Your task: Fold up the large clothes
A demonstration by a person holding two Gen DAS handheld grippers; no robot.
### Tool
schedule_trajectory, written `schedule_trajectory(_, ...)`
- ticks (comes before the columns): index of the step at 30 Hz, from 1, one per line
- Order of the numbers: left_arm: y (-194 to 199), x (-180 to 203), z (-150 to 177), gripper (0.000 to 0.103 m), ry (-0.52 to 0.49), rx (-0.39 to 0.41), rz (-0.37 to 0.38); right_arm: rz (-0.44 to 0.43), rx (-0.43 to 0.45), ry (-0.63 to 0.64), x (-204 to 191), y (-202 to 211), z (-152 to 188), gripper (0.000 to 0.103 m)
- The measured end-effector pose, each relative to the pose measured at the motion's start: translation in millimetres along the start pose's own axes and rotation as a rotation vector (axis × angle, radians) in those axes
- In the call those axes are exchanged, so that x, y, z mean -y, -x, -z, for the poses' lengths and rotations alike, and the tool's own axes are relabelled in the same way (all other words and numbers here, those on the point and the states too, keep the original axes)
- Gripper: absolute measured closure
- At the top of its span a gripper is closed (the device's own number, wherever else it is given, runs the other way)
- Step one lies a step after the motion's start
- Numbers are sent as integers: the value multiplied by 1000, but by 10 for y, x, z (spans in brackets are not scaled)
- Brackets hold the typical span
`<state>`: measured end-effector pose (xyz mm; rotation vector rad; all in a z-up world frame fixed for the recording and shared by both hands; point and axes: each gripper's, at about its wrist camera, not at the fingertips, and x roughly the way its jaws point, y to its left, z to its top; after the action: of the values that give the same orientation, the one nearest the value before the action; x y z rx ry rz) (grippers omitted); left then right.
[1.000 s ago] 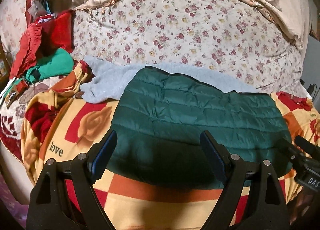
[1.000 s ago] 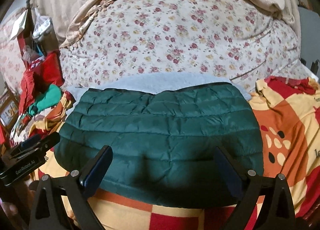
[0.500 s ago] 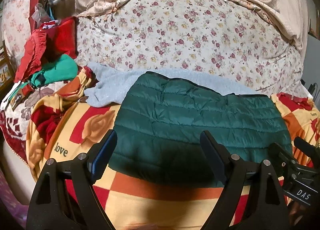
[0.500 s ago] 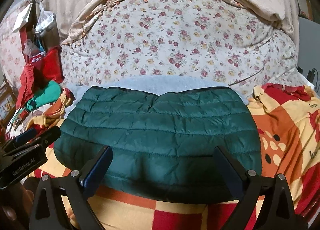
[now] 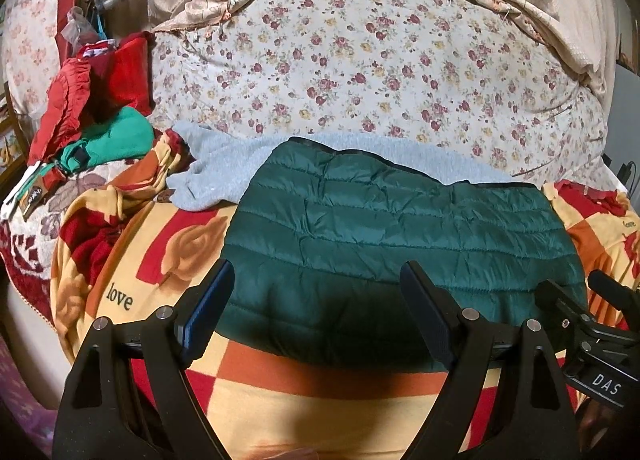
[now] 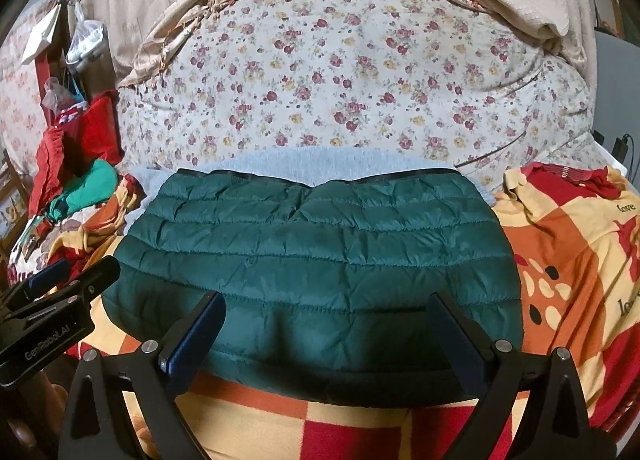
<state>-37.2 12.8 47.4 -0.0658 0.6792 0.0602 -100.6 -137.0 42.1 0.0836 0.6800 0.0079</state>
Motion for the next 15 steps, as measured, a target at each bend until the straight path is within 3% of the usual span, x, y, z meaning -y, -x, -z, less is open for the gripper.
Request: schedule_trajectory(15, -67, -13, 31, 18, -2, -17, 13, -3, -22, 2, -16, -60, 26, 3)
